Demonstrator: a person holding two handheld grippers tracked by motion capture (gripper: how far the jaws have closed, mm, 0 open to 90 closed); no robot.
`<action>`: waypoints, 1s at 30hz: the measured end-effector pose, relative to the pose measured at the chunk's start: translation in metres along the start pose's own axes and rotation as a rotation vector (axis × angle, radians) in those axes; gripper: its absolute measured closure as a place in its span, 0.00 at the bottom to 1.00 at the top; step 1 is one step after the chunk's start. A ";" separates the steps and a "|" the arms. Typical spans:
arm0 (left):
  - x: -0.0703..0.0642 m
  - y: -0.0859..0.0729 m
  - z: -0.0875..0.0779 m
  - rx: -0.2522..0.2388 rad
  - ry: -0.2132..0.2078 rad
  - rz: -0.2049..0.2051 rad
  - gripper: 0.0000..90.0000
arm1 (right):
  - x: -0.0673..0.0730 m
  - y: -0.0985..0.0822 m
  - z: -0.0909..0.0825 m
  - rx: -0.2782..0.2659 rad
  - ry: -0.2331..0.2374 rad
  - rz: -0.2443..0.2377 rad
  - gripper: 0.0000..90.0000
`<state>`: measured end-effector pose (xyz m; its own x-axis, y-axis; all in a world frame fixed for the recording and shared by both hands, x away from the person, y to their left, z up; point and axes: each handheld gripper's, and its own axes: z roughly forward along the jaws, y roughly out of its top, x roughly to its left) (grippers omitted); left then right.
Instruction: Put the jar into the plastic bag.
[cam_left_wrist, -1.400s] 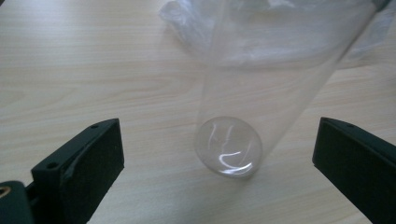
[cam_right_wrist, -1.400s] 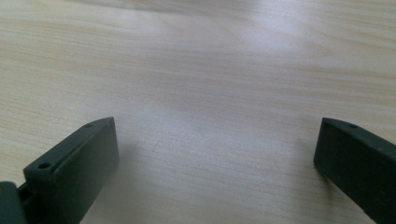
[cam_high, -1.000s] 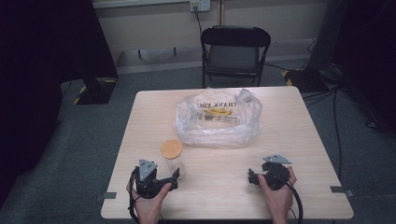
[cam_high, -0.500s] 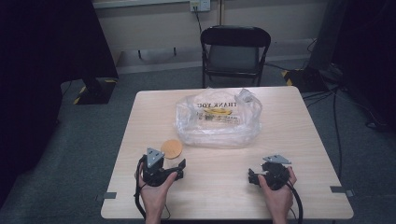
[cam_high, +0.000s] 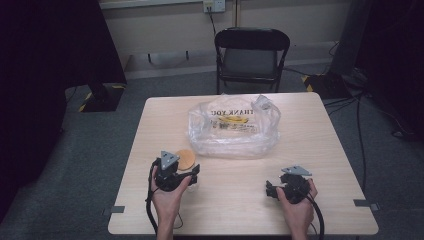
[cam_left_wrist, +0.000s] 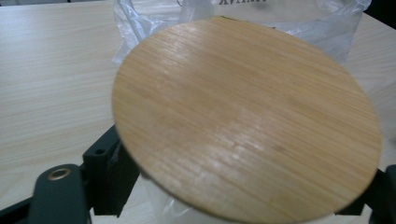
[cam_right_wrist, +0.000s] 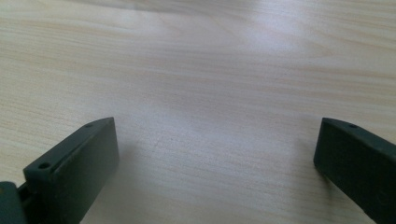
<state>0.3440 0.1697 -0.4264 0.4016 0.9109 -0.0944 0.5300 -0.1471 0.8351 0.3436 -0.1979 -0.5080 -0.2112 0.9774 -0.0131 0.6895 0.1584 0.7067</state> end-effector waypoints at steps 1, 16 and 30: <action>0.000 0.000 0.000 0.001 0.000 0.001 0.25 | 0.000 0.000 0.000 0.000 0.000 0.000 0.00; -0.003 0.000 0.000 0.001 0.026 0.029 0.28 | 0.000 0.000 0.000 0.000 0.000 0.000 0.00; -0.003 0.000 -0.005 -0.051 0.009 -0.010 0.29 | 0.000 0.000 0.000 0.000 0.000 0.000 0.00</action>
<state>0.3387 0.1696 -0.4236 0.3897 0.9157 -0.0983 0.4954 -0.1185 0.8605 0.3436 -0.1979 -0.5080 -0.2110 0.9774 -0.0131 0.6896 0.1583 0.7067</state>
